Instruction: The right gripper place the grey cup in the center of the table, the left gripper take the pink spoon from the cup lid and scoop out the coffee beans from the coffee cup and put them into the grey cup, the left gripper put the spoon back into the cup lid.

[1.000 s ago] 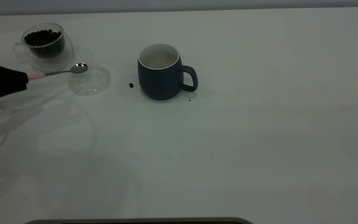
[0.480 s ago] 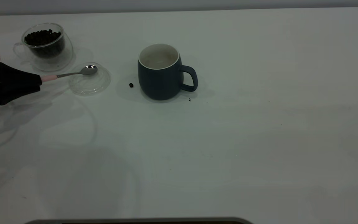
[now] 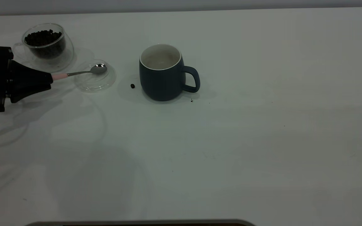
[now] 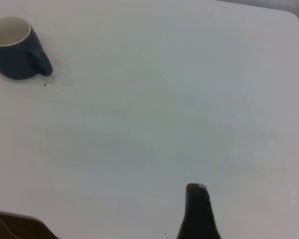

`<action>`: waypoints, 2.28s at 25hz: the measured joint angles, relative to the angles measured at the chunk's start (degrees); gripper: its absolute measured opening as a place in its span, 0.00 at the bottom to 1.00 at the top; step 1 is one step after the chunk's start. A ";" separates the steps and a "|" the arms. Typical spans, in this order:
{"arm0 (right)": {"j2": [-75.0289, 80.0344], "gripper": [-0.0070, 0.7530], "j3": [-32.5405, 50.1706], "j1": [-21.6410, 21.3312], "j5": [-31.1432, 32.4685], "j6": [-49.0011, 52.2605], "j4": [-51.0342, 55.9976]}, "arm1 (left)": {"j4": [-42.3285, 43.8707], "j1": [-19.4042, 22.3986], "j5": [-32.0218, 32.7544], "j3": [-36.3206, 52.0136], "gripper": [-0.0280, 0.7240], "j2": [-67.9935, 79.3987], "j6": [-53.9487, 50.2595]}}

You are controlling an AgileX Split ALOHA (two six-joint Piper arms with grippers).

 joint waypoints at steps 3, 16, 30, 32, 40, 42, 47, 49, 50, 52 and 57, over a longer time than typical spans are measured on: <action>0.00 0.78 0.00 0.00 0.00 0.00 0.05 | 0.00 0.00 -0.08 0.00 0.22 0.00 0.00; 0.00 0.78 0.00 0.00 0.00 0.00 0.05 | -1.37 -1.59 -0.08 0.00 0.56 1.61 0.00; 0.00 0.78 0.00 0.00 0.00 0.00 0.11 | 5.12 2.89 -0.08 0.00 0.73 -0.52 -2.39; 0.00 0.78 0.00 0.00 0.00 0.00 0.11 | 7.11 4.78 -0.13 0.00 0.73 -2.02 -4.20; 0.00 0.78 0.00 0.00 0.00 0.00 0.11 | 18.18 7.91 -0.07 -0.28 0.73 -12.40 -13.09; 0.00 0.78 0.00 0.00 0.00 0.00 0.11 | 21.98 7.91 0.47 -1.20 0.73 -16.36 -17.36; 0.00 0.78 0.00 0.00 0.00 0.00 0.11 | 36.38 7.91 4.03 -6.02 0.73 -30.85 -32.20; 0.00 0.78 0.00 0.00 0.00 0.00 0.11 | 43.25 7.91 5.54 -8.33 0.73 -37.43 -37.82; 0.00 0.78 0.00 0.00 0.00 0.00 0.11 | 45.87 7.91 6.33 -9.51 0.73 -41.11 -40.68; 0.00 0.78 0.00 0.00 0.00 0.00 0.11 | 51.00 7.71 7.91 -11.03 0.73 -47.97 -45.65; 0.00 0.78 0.00 0.00 0.00 0.00 0.11 | 61.60 5.25 11.60 -11.53 0.73 -65.32 -56.59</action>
